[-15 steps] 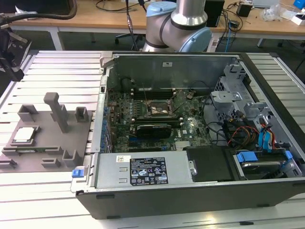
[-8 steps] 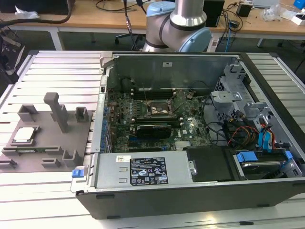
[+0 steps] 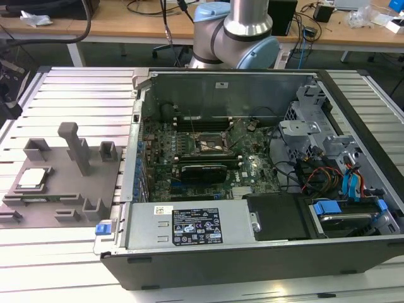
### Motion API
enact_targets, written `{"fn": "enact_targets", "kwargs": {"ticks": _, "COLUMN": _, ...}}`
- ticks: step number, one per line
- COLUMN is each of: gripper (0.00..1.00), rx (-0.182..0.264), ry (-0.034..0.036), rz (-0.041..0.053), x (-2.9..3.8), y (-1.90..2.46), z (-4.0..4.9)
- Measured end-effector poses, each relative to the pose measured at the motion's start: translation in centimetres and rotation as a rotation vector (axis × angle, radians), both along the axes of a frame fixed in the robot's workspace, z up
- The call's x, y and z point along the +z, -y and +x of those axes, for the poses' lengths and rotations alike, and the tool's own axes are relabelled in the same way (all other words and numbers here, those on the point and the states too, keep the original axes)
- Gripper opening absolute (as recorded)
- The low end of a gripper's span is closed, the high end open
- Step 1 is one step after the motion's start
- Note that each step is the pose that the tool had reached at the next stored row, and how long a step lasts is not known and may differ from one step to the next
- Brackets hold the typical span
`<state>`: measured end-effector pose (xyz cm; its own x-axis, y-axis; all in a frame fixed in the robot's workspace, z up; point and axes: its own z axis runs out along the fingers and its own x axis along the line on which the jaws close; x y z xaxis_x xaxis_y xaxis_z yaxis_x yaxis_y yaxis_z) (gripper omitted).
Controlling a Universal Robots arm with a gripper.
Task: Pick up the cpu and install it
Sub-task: 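Reach for the cpu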
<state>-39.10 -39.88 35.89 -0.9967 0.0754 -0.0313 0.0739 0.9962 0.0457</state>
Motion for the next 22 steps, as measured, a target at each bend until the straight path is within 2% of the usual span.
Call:
{"fn": "enact_targets", "kwargs": {"ticks": 12, "gripper": 0.11, "rx": 0.0, "ry": 0.0, "rz": 0.0, "x": -2.43, "y": 0.01, "z": -0.77}}
{"fn": "enact_targets", "kwargs": {"ticks": 19, "gripper": 0.11, "rx": 0.0, "ry": -0.0001, "rz": 0.0, "x": -3.35, "y": 0.16, "z": -0.86}}
{"fn": "enact_targets", "kwargs": {"ticks": 22, "gripper": 0.11, "rx": 0.0, "ry": -0.0002, "rz": -0.0001, "x": -3.49, "y": 0.19, "z": -0.87}}
